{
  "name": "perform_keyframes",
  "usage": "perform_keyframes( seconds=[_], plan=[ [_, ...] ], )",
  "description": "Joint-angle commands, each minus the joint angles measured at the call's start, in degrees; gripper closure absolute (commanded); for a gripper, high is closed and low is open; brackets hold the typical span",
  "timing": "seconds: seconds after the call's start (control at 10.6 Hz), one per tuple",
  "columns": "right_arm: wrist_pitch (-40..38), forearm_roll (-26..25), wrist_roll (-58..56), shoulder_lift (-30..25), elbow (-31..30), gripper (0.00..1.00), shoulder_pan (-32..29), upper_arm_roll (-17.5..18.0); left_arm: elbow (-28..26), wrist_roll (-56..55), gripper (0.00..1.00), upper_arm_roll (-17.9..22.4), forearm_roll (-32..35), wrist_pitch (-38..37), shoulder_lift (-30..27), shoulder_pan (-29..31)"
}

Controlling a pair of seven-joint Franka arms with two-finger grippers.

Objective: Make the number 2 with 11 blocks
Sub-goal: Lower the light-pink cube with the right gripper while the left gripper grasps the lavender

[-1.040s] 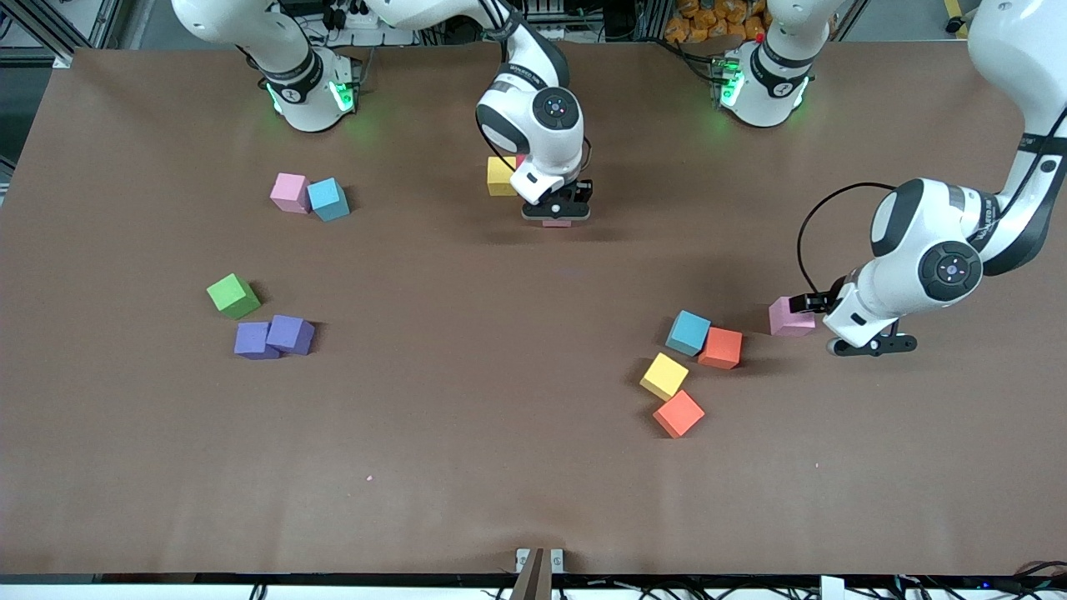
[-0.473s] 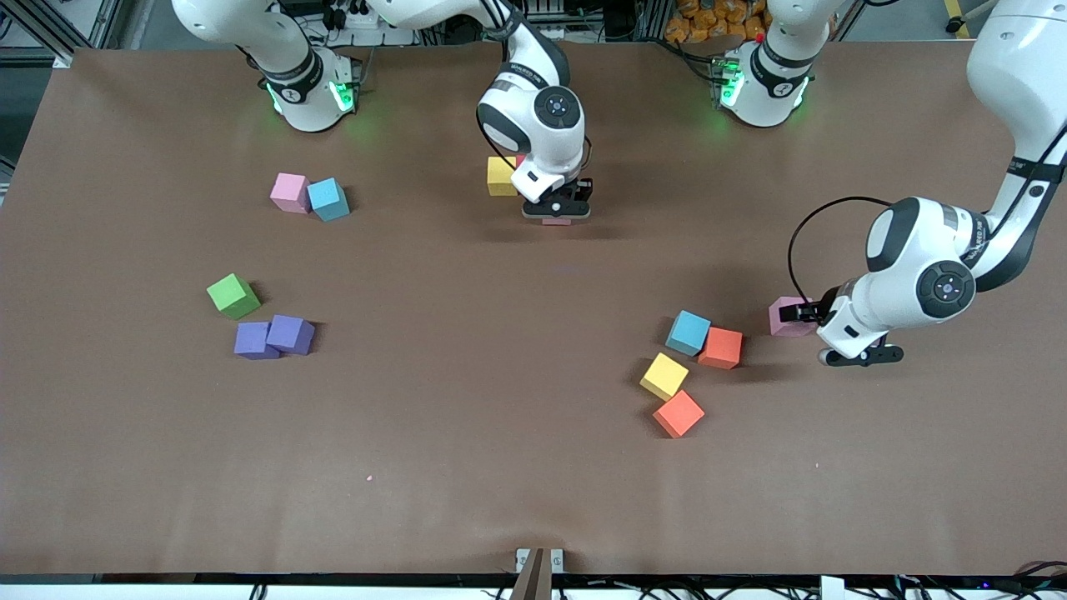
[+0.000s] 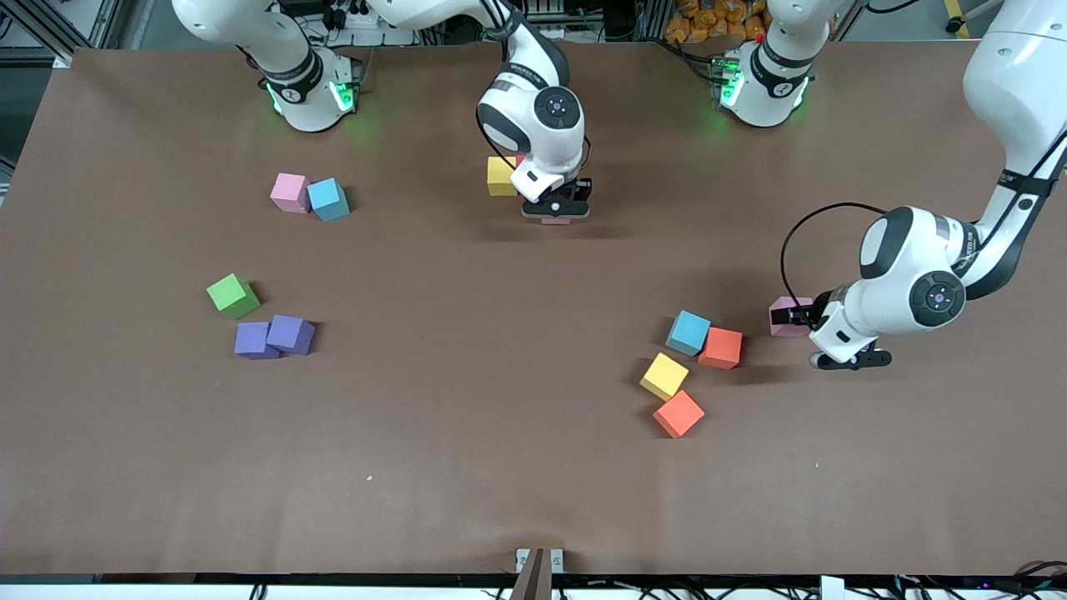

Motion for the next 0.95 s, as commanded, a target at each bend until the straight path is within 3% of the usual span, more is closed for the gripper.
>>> perform_keyframes(
  seconds=[0.0,0.57,0.66,0.76,0.85],
  plan=[
    [0.0,0.2,1.9,0.2,-0.2,0.54,1.7,-0.5,0.9,-0.2,0.0,0.1,-0.3,0.1,1.0,-0.1],
    [0.4,-0.3,3.2,0.5,-0.3,0.54,1.7,0.0,0.8,-0.1,0.03,1.0,0.8,0.5,2.3,-0.1],
    [0.5,-0.8,3.2,0.6,-0.3,0.54,1.6,0.0,0.8,-0.1,0.32,1.0,0.8,0.5,2.3,0.0],
    [1.3,-0.8,3.2,0.9,-0.4,0.54,1.6,0.0,0.8,-0.1,0.41,1.0,0.8,0.5,2.3,0.0],
    [1.5,-0.8,3.2,1.1,-0.4,0.54,1.6,0.0,0.8,-0.1,0.41,1.0,0.8,0.5,2.3,0.0]
  ],
)
